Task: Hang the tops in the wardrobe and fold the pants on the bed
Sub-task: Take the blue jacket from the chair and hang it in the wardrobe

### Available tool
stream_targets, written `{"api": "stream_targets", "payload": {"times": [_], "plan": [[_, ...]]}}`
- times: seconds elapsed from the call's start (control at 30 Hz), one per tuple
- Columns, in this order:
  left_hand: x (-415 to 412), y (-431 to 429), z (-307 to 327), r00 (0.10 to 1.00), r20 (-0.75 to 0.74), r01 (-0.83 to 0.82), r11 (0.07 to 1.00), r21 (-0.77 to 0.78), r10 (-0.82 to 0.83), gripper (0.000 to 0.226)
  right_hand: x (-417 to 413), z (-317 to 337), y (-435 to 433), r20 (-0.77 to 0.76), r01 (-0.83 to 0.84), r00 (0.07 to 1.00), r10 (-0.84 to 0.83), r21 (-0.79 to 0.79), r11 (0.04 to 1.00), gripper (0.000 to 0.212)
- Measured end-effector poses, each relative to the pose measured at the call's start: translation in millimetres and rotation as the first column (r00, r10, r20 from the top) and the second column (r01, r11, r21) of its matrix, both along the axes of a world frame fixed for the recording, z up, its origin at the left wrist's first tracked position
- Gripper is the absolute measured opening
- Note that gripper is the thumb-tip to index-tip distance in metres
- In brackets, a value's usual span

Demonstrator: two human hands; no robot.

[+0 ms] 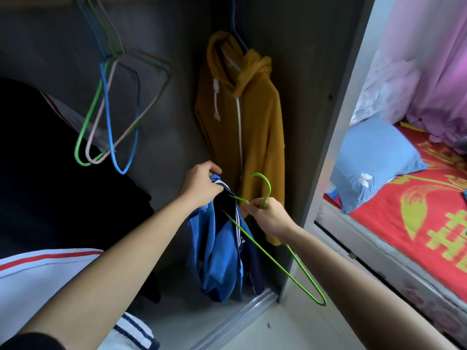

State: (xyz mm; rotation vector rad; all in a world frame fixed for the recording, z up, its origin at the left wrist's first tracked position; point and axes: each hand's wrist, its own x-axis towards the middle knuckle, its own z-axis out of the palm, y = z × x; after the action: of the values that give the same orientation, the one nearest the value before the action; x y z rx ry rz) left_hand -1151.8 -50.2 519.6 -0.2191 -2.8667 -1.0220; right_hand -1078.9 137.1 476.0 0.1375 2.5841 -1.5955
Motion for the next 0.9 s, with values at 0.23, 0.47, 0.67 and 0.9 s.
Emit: {"api": "stream_targets", "payload": {"times": [0.23,0.47,0.67,0.9], "plan": [[6,-15,3,0.996,0.005,0.084,0.994,-0.063,-0.084,0.031,-2,5,-12,-0.23,0.024,0.971,-0.069,-0.192,0.981,0.037],[29,-6,28,0.916,-0.388,0.015,0.977,-0.213,-0.099,0.036,-13,21,-27,-0.267,0.111,0.94,-0.213,-0.349,0.931,0.05],[26,-17,29,0.883,-0.466,-0.045,0.977,-0.209,-0.059,0.038,-6,62,-16,-0.499,-0.018,0.861,-0.1,-0.225,0.974,0.047],[23,-29,37,0.887,-0.424,-0.203,0.979,-0.002,0.183,0.035,1,24,1,-0.882,0.5,0.465,-0.072,0.194,0.844,0.041]]}}
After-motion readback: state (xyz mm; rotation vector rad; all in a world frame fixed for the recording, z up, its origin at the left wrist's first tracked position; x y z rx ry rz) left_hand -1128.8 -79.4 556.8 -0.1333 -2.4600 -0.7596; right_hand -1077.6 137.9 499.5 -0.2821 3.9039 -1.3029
